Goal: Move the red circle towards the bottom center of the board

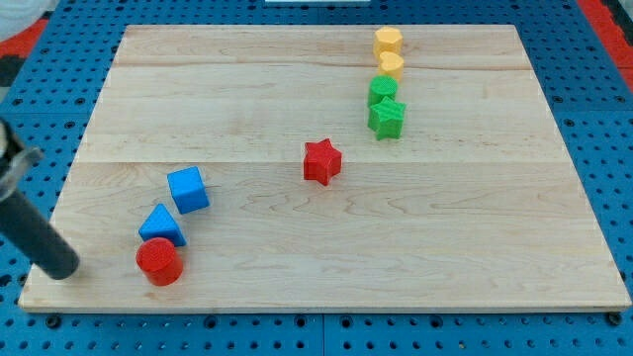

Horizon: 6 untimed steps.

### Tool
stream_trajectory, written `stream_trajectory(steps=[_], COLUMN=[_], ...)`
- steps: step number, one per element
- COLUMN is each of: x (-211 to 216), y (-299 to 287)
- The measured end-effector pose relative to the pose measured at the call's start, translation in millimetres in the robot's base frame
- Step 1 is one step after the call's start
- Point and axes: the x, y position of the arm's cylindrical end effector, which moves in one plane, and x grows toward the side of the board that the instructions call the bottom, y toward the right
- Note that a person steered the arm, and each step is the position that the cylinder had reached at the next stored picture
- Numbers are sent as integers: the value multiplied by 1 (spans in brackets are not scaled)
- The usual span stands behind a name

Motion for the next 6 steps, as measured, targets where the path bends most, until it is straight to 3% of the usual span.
stream_trajectory(steps=[2, 3, 5, 6], x=[-40, -36, 8, 0], y=[16, 13, 81, 101])
